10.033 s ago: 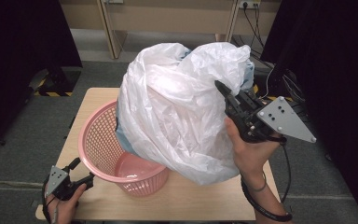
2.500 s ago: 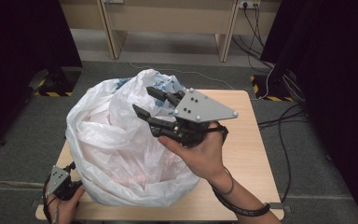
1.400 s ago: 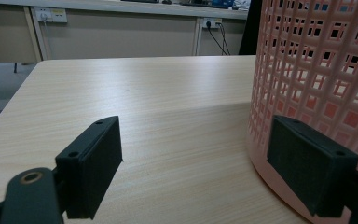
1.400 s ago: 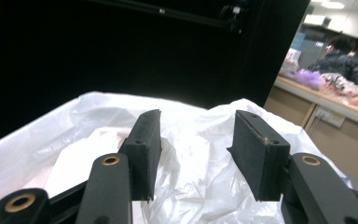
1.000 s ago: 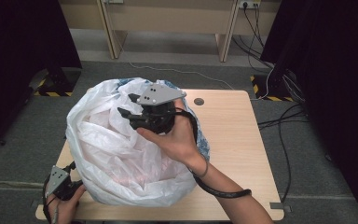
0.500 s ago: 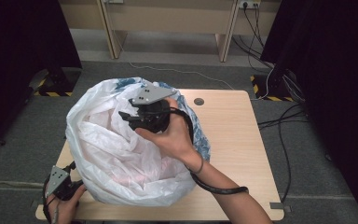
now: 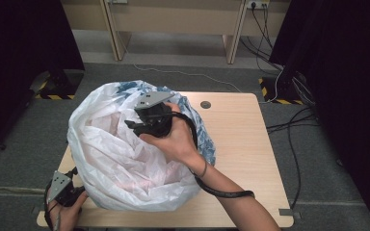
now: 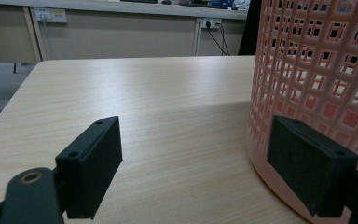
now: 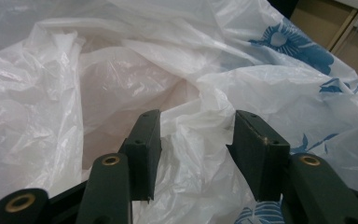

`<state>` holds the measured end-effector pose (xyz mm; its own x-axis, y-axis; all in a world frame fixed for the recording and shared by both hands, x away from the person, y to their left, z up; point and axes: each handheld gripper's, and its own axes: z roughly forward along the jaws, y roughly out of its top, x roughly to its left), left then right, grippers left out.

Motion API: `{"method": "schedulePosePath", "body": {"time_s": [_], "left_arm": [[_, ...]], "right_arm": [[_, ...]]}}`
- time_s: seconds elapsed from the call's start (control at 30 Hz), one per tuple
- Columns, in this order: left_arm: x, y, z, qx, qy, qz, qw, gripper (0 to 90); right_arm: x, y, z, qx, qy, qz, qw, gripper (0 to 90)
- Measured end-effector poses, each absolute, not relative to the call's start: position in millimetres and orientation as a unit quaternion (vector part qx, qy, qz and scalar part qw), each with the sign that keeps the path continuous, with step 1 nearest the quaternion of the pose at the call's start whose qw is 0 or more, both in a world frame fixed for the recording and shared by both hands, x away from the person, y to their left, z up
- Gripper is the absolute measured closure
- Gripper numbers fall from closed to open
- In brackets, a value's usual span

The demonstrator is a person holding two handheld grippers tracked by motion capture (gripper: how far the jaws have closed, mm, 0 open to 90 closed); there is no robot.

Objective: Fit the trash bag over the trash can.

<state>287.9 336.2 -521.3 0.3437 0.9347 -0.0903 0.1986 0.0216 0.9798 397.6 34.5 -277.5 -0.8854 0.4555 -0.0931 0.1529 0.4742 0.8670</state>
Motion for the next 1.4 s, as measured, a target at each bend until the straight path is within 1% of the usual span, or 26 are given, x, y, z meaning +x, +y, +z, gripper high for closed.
{"method": "schedulePosePath", "body": {"time_s": [0.57, 1.4], "left_arm": [[287.7, 336.3, -521.3, 0.612, 0.462, 0.338, 0.545, 17.4], [287.8, 336.5, -521.2, 0.613, 0.463, 0.337, 0.545, 17.4]], "right_arm": [[406.8, 41.8, -291.3, 0.197, 0.866, 0.437, 0.140, 52.0], [409.6, 52.8, -305.7, 0.196, 0.899, 0.378, 0.105, 50.8]]}}
